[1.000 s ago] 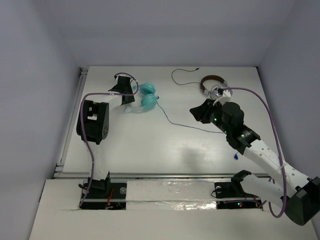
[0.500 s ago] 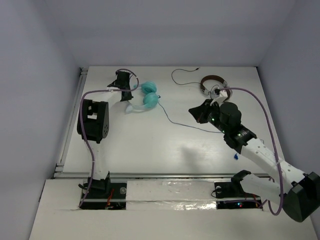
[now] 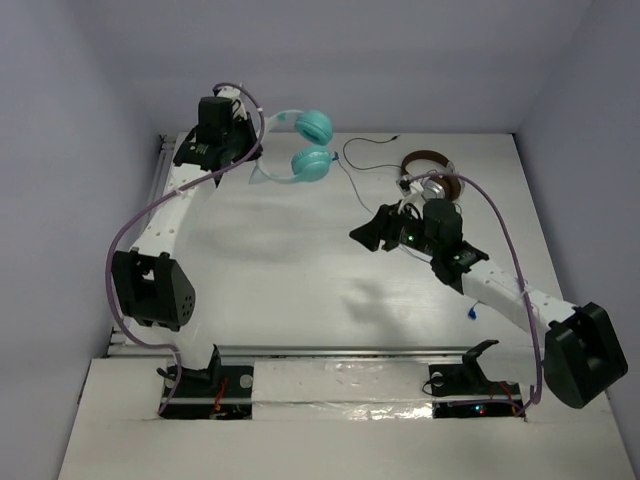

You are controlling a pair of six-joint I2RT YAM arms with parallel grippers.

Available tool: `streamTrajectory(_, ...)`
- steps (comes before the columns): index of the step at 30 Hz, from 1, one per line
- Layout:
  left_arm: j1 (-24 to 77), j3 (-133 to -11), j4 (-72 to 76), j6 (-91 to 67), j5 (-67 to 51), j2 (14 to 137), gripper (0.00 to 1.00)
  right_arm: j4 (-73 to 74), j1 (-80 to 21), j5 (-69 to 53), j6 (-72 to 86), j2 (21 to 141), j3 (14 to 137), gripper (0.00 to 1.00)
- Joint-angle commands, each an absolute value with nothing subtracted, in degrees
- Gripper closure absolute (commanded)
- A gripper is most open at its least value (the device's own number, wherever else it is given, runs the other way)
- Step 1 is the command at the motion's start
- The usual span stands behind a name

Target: Wrap the headphones

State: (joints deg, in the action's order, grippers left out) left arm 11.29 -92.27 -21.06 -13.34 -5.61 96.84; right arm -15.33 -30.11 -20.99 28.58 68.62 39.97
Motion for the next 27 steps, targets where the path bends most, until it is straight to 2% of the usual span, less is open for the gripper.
streamTrajectory(1, 11.6, -97.0, -20.5, -15.7, -13.4, 93.3, 1.0, -20.9, -27.1, -24.2, 26.6, 71.7, 43.1, 0.37)
streamTrajectory(4, 11.6, -97.7, -20.4, -16.3, -17.5, 91.9, 1.0, -21.0, -25.0, -24.5, 25.5, 73.6, 44.6, 0.25)
streamTrajectory(7, 11.6, -97.7, -20.3, -16.6, -19.7, 89.9, 1.0, -19.2, -24.3, -23.0, 21.3, 75.2, 46.9, 0.2)
streamTrajectory(18, 11.6, -106.3, -22.8, -17.7, -22.0, 87.7, 1.0, -17.5, -24.3, -14.5, 19.4, 79.3, 46.9, 0.22)
streamTrajectory(22, 11.6, -109.3, -24.3, -17.5, -21.8, 87.7, 1.0, -19.8, -22.4, -16.4, 20.9, 78.0, 45.5, 0.24)
streamTrajectory(27, 11.6, -114.0, -25.1, -17.8, -21.0, 88.2, 1.0, -20.4, -22.4, -18.9, 22.3, 80.0, 44.6, 0.31)
